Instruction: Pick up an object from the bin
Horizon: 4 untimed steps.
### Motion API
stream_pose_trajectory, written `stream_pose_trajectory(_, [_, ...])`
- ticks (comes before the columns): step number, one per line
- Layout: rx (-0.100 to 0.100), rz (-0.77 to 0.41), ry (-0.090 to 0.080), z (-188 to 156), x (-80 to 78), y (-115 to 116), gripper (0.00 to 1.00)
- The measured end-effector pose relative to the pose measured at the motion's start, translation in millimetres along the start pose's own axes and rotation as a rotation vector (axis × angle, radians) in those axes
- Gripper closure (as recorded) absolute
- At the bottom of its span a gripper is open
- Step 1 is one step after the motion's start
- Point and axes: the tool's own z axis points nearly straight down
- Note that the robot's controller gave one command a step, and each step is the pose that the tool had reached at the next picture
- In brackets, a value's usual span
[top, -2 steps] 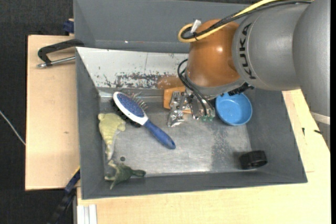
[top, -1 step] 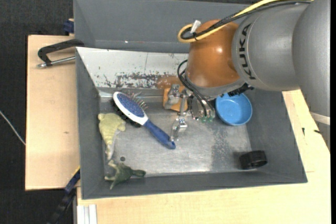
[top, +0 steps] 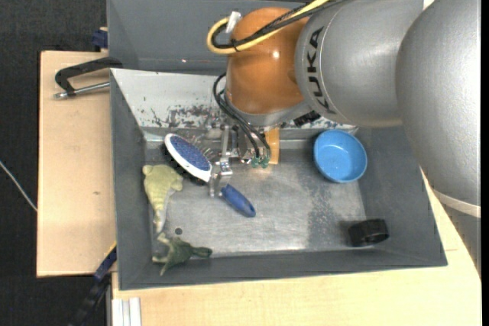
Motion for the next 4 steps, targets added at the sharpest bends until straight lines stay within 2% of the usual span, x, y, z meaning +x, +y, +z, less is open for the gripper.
stream_pose_trajectory(1, [0.008, -0.102, -0.005, 76, -7.9, -36, 0.0])
stream_pose_trajectory(2, [0.003, -0.103, -0.012, 73, -9.1, -32, 1.0])
stream_pose_trajectory(3, [0.004, -0.044, -0.002, -47, -3.8, -36, 1.0])
stream_pose_trajectory(4, [0.005, -0.353, 0.002, -88, -17.4, -33, 1.0])
